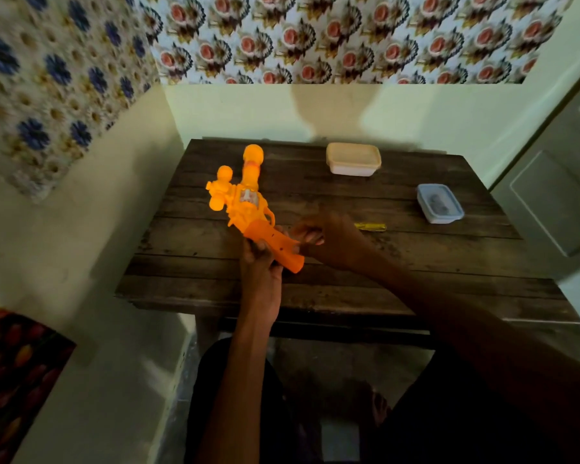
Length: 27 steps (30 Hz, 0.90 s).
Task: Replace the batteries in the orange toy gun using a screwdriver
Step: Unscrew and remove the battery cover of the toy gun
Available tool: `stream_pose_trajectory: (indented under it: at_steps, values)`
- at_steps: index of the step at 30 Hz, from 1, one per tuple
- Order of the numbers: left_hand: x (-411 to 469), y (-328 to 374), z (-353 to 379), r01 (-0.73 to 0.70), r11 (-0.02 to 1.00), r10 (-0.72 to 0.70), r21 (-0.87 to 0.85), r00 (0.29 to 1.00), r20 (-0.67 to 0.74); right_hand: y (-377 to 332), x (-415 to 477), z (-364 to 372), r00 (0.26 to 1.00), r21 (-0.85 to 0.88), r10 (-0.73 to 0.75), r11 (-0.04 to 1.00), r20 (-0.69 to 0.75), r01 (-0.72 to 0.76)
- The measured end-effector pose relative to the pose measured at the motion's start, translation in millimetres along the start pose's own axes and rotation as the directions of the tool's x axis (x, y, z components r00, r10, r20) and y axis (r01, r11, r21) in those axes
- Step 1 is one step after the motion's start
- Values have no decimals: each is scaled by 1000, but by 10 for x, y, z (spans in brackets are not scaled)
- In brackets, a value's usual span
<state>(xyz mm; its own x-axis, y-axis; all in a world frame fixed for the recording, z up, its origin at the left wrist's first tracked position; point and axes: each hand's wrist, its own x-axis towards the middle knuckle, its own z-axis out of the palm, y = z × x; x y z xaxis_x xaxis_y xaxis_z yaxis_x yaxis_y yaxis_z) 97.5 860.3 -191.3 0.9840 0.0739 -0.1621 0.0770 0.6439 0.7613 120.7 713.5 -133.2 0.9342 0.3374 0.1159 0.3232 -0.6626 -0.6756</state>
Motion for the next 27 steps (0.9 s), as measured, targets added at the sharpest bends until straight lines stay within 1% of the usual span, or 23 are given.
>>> stream_pose_trajectory:
  at_steps: [4, 6, 8, 10, 13, 15, 16, 20, 24, 27]
  values:
    - [12, -14, -57, 11, 1000, -11, 0, 1000, 3, -47, -31, 17, 1000, 11, -18, 1000, 16, 18]
    - [22, 11, -72, 11, 1000, -10, -20, 999, 41, -81, -20, 33, 999, -28, -39, 999, -12, 39]
    - [-2, 47, -49, 37, 998, -37, -44, 999, 8, -109, 6, 44, 999, -78, -35, 996, -27, 33]
    - [8, 59, -42, 57, 996, -57, -70, 998, -3, -131, 36, 53, 1000, -99, -13, 995, -16, 11]
    - [-6, 64, -68, 25, 995, -24, -96, 1000, 11, -160, 58, 56, 999, -101, -35, 994, 15, 37]
    - [-12, 89, -57, 52, 992, -50, -116, 998, 25, -204, 51, 47, 998, -107, -57, 993, 23, 60]
    - [-6, 85, -56, 65, 991, -64, -113, 998, 11, -223, 50, 50, 998, -113, -54, 992, 22, 56]
    - [9, 65, -50, 72, 994, -70, -88, 997, 27, -265, 50, 148, 999, -243, 29, 969, -23, -33]
    - [14, 31, -36, 85, 995, -85, -61, 996, 5, -306, 11, 237, 994, -277, 95, 955, -59, -108]
    - [25, 1, -48, 83, 993, -83, -87, 997, 2, -378, -3, 228, 989, -316, 130, 938, -67, -144]
